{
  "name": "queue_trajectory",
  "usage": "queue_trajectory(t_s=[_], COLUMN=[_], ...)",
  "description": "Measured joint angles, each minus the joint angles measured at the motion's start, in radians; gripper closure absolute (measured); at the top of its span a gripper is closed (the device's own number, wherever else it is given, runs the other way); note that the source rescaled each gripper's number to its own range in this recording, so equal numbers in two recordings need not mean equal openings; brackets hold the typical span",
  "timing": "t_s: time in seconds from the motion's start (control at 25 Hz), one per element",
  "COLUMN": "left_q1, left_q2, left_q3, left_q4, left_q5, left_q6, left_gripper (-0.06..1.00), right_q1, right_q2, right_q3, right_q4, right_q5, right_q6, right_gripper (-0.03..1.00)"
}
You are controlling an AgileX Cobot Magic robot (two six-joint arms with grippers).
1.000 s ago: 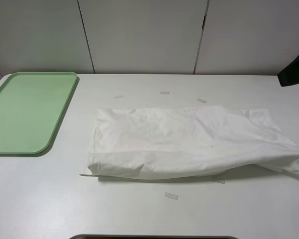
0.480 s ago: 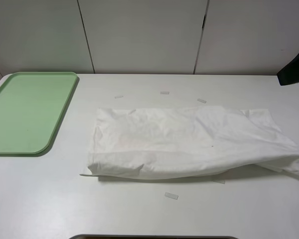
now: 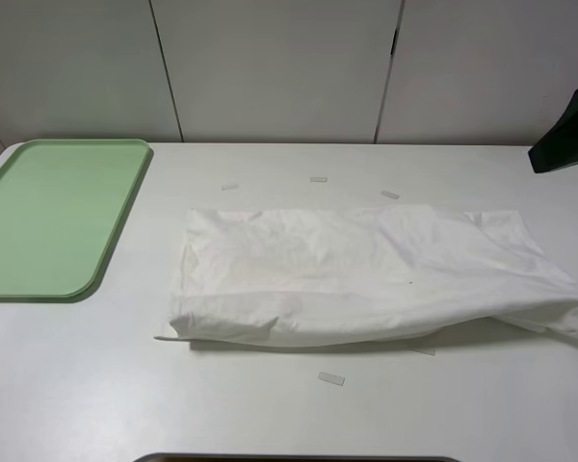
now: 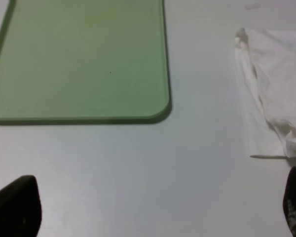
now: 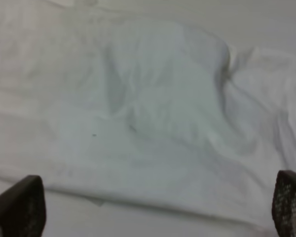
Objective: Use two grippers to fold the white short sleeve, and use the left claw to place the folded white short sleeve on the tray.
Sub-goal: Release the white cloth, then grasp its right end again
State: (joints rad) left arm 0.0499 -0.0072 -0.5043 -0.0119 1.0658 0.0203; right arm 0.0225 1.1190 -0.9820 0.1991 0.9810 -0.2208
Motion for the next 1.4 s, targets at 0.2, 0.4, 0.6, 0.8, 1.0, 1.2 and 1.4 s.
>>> queue_trajectory(t_s=[0.2, 0.4, 0.6, 0.8, 1.0, 1.2, 1.4], left_q1=[0.0, 0.0, 0.0, 0.0, 0.0, 0.0, 0.0], left_q2=[0.0, 0.0, 0.0, 0.0, 0.0, 0.0, 0.0], left_q3=[0.0, 0.0, 0.0, 0.0, 0.0, 0.0, 0.0], left_q4=[0.0, 0.0, 0.0, 0.0, 0.0, 0.0, 0.0], left_q5=[0.0, 0.0, 0.0, 0.0, 0.0, 0.0, 0.0], left_q6=[0.0, 0.0, 0.0, 0.0, 0.0, 0.0, 0.0], left_gripper=[-0.04, -0.04, -0.04, -0.04, -0.04, -0.04, -0.04], right_q1=[0.0, 0.0, 0.0, -0.025, -0.112, -0.196, -0.256], right_q2=[0.093, 0.255, 0.422, 0.556, 0.671, 0.744, 0.792], right_q3=[0.0, -0.004, -0.005, -0.006, -0.006, -0.006, -0.006], right_q4=[-0.098, -0.243, -0.278, -0.282, -0.284, -0.248, -0.177], right_q5=[-0.003, -0.007, -0.052, -0.117, -0.217, -0.28, -0.312], right_q6=[0.104, 0.221, 0.229, 0.221, 0.193, 0.155, 0.081], right_gripper=[-0.03, -0.03, -0.03, -0.03, -0.03, -0.03, -0.03])
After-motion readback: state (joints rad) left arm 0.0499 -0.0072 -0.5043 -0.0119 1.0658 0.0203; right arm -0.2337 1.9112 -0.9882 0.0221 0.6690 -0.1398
